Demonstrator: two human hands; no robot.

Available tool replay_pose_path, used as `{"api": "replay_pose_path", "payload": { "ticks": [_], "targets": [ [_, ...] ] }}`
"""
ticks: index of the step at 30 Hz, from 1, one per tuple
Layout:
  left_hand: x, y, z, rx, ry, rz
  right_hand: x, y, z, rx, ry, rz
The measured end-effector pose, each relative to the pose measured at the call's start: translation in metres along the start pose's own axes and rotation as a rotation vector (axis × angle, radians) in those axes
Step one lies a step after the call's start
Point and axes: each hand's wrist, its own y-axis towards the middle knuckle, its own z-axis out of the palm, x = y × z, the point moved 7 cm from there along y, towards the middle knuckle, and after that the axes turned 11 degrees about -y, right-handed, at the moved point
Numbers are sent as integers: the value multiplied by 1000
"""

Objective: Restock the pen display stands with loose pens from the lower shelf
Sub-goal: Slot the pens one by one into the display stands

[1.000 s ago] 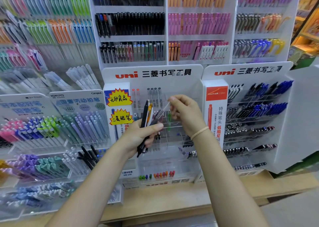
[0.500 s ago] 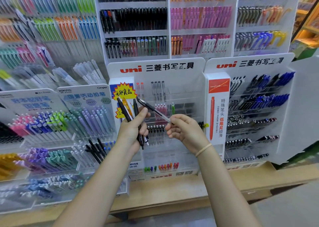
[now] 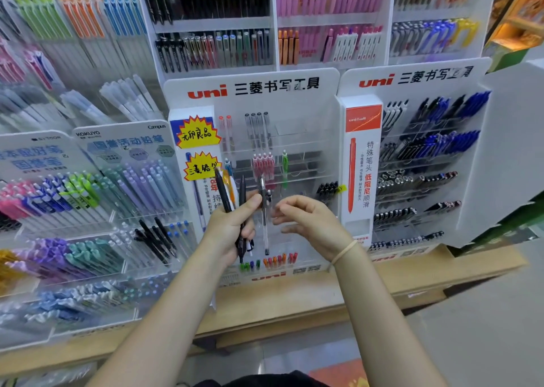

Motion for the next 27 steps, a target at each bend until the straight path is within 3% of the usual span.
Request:
{"api": "replay_pose_path", "payload": {
  "ticks": [5, 11, 18, 22, 27],
  "targets": [
    [37, -7, -4, 57, 227, -50, -13, -4, -12, -168, -36, -16],
    [74, -12, -9, 74, 236, -136, -47, -19, -25, -234, -34, 27],
    [118, -22, -30, 72, 189, -283, -64, -43, -69, -473, 42, -32],
    [132, -30, -36, 67, 133, -370, -67, -48, -81, -532, -99, -80],
    [139, -28, -36, 67, 65, -415, -97, -32, -68, -452, -359, -5]
  ]
}}
